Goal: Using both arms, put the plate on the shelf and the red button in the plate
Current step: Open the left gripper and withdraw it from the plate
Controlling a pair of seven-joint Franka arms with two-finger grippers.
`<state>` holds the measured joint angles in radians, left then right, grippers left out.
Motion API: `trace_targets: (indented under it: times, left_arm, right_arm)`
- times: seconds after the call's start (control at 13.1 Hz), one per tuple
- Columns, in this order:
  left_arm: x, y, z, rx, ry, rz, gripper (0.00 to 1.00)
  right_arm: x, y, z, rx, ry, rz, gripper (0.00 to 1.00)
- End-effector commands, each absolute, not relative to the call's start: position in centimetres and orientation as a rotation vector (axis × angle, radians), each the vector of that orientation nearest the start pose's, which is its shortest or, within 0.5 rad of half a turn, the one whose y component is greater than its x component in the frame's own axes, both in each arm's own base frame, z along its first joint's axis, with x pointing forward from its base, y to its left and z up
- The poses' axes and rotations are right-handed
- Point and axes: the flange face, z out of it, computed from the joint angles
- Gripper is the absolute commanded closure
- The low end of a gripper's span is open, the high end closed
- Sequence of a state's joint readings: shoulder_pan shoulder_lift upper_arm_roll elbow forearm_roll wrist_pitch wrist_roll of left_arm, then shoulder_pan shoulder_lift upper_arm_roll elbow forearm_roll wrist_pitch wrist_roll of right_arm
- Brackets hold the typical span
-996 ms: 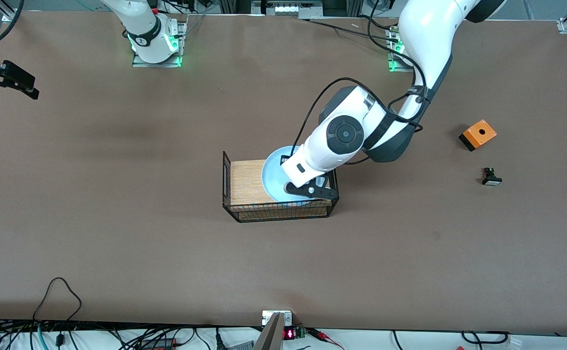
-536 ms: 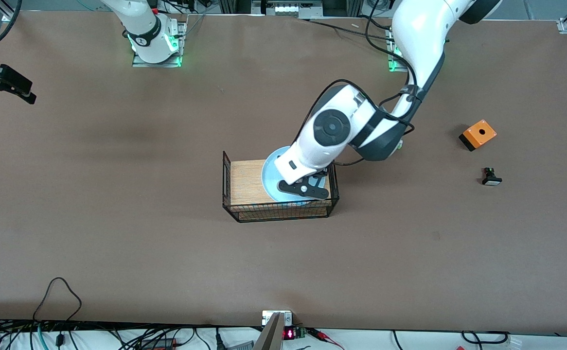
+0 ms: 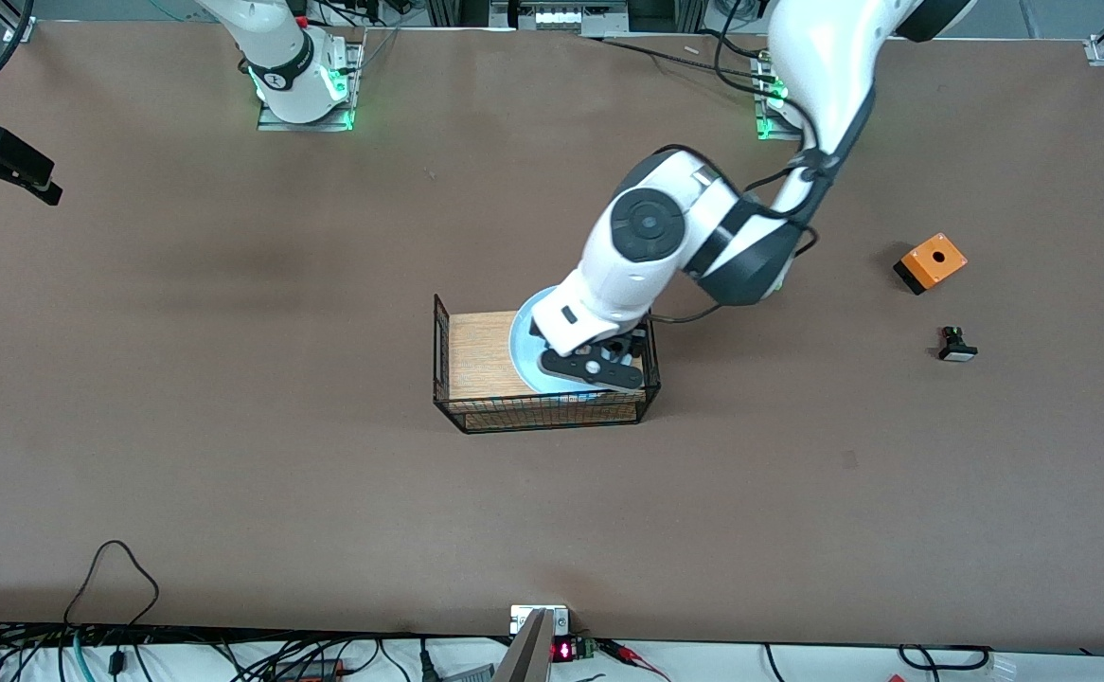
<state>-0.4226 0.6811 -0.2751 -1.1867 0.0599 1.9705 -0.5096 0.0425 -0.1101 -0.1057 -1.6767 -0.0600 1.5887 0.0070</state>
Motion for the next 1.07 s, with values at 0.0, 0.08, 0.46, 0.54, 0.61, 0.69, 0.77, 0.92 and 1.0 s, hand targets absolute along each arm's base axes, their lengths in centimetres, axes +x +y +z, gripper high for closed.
trace_targets:
  times: [0.0, 0.08, 0.46, 0.54, 0.61, 0.69, 0.77, 0.92, 1.0]
  left_arm:
    - [59.7, -41.1, 46.5, -3.224, 0.210, -0.038, 0.00]
    - [60.0, -39.0, 48.1, -3.208, 0.171, -0.010, 0.00]
    - [63.9, -22.4, 55.9, -3.177, -0.196, -0.027, 0.00]
    - [64.5, -19.0, 56.7, -3.167, -0.272, -0.035, 0.00]
    - [64.8, -16.1, 57.0, -3.143, -0.318, -0.018, 0.00]
    - [65.1, -13.6, 56.9, -3.126, -0.324, 0.009, 0.00]
    - [65.1, -11.5, 57.3, -3.124, -0.314, 0.026, 0.00]
    - [64.9, -6.6, 59.1, -3.130, -0.387, 0.007, 0.00]
    - [64.9, -4.9, 59.1, -3.128, -0.394, 0.021, 0.00]
  right_arm:
    - [51.9, -4.5, 63.6, -3.182, 0.137, -0.049, 0.00]
    - [51.7, -4.5, 63.9, -3.182, 0.137, -0.056, 0.00]
    - [51.5, -4.7, 64.0, -3.181, 0.143, -0.051, 0.00]
    - [51.5, -4.6, 64.2, -3.180, 0.148, -0.061, 0.00]
    - [51.4, -4.5, 64.3, -3.180, 0.148, -0.058, 0.00]
    - [51.3, -4.7, 64.2, -3.180, 0.143, -0.048, 0.00]
    - [51.4, -4.8, 64.2, -3.180, 0.145, -0.056, 0.00]
    - [51.5, -4.7, 64.2, -3.179, 0.143, -0.058, 0.00]
    - [51.4, -4.6, 64.2, -3.179, 0.140, -0.053, 0.00]
